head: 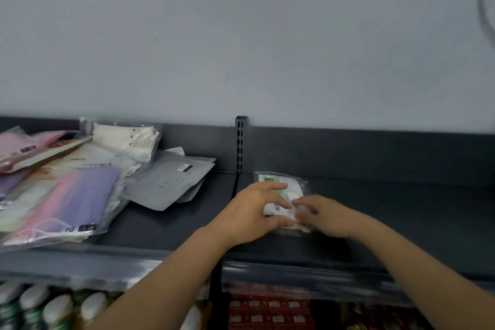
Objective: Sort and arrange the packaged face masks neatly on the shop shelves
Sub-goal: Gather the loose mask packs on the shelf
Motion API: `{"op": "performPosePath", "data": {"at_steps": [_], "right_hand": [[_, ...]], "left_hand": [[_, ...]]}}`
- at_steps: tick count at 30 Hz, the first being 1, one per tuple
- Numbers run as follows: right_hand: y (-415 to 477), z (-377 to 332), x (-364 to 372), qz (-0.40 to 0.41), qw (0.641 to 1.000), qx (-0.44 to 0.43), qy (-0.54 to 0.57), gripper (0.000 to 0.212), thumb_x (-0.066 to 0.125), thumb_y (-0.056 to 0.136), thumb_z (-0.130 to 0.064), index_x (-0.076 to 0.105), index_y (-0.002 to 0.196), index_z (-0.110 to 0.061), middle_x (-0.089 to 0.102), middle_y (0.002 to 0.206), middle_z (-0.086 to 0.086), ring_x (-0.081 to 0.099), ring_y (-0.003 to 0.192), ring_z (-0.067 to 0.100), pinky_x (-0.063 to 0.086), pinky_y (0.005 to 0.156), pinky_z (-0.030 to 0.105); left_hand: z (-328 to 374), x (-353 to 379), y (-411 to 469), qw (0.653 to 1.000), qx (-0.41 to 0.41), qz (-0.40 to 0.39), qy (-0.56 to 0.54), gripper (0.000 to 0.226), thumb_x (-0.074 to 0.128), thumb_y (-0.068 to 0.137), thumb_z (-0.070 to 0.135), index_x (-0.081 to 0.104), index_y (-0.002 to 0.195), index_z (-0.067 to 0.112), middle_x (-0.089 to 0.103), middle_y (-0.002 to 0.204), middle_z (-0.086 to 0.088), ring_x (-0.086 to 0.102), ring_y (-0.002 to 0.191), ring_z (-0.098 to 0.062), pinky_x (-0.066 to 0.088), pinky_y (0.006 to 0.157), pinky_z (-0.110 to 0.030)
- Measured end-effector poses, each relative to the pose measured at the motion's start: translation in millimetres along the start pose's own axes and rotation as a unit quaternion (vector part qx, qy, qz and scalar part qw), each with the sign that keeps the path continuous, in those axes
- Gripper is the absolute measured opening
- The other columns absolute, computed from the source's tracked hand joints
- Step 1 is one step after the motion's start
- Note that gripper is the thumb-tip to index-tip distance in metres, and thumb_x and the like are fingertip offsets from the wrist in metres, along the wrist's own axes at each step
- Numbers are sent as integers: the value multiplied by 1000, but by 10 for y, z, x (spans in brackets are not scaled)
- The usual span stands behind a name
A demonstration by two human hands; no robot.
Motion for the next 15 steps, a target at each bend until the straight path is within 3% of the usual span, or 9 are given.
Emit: {"op": "performPosePath", "data": {"at_steps": [3, 6, 9, 15], "right_hand": [[39, -24, 0, -16, 999, 20, -39, 51, 49, 95, -38, 38, 141, -22, 35, 147, 3, 41, 127, 21, 34, 103, 28], [121, -109, -82, 28, 998, 18, -51, 55, 54, 91, -44, 41, 140, -24, 34, 148, 5, 36, 132, 26, 33, 107, 35], [212, -437, -123, 68, 997, -35, -31, 52, 55, 91, -41, 43, 138, -23, 35, 145, 7, 34, 132, 27, 30, 110, 37], [373, -1329, 155, 37, 990, -135, -33, 54, 55, 89, -45, 41, 138, -26, 34, 146, 3, 32, 135, 24, 28, 112, 36]], "left_hand": [[-83, -308, -56, 997, -20, 23, 67, 26, 70, 81, 36, 71, 103, 23, 59, 128, 7, 50, 120, -7, 37, 104, -28], [-205, -636, -170, 990, -35, 44, 132, 21, 66, 85, 34, 73, 99, 20, 65, 119, 4, 56, 113, -11, 42, 98, -28], [-328, -962, -369, 982, -73, 90, 152, 21, 65, 86, 35, 74, 97, 19, 69, 111, 3, 59, 107, -12, 44, 93, -27], [-673, -1542, -980, 958, -162, 126, 202, 24, 63, 86, 41, 72, 98, 23, 67, 115, 5, 57, 109, -13, 43, 93, -29]]}}
Point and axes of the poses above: each hand's wrist, its own y-axis towards the middle knuckle, its own x-axis out of the palm, z = x × y, the point moved 5 cm from there along y, towards the middle knuckle
